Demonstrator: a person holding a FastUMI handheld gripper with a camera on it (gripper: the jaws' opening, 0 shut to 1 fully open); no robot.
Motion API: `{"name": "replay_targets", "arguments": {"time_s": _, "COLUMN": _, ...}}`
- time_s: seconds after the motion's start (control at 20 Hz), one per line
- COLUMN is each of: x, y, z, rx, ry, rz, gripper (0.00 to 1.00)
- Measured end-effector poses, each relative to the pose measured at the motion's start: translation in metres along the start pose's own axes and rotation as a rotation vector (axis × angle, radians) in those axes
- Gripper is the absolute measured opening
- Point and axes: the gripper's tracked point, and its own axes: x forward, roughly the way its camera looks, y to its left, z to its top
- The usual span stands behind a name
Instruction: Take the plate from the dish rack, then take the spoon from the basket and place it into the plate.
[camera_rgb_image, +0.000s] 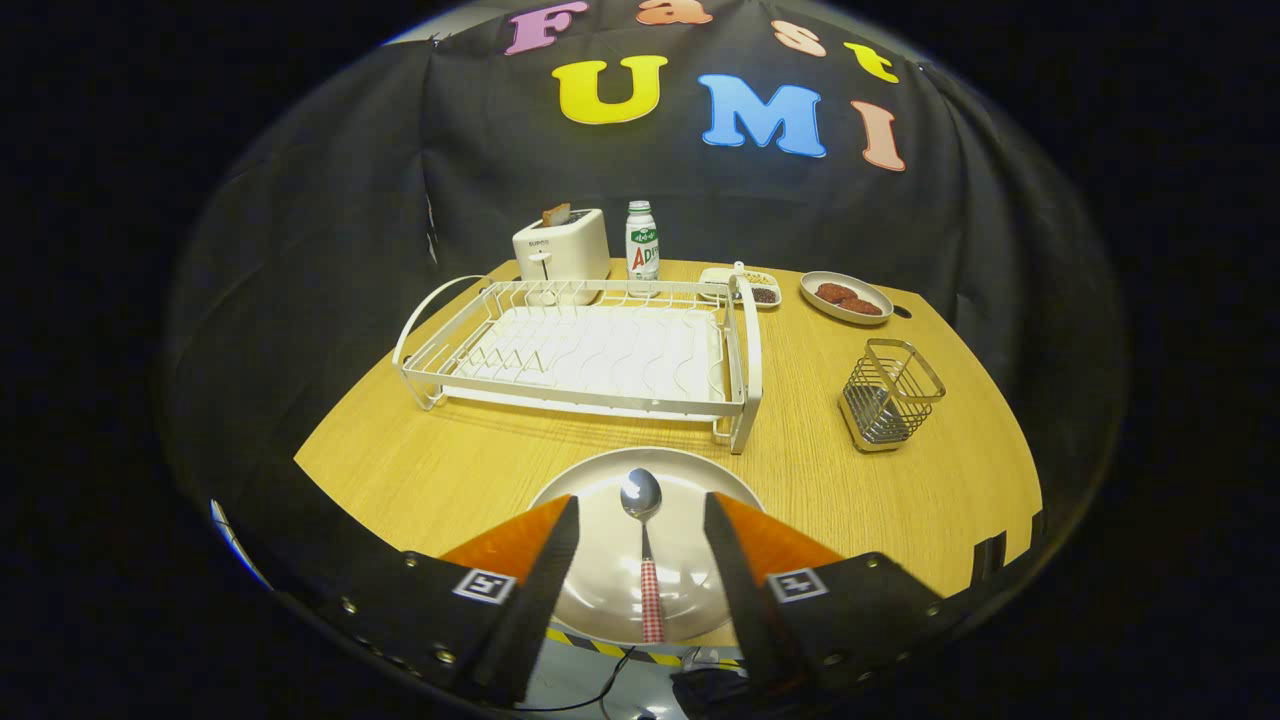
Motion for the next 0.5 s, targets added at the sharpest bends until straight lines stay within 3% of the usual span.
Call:
{"name": "replay_targets", "arguments": {"time_s": 0.1, "x": -0.001, "y": -0.004, "z": 0.005, "rx": 0.006, "ry": -0.021, "rz": -0.012, "gripper": 0.98}}
{"name": "replay_targets", "arguments": {"time_s": 0.35, "x": -0.006, "y": -0.011, "z": 0.026, "rx": 0.024, "ry": -0.074, "rz": -0.018, "gripper": 0.98}}
{"name": "replay_targets", "arguments": {"time_s": 0.5, "x": -0.026, "y": -0.009, "z": 0.069, "rx": 0.012, "ry": -0.214, "rz": 0.02, "gripper": 0.98}}
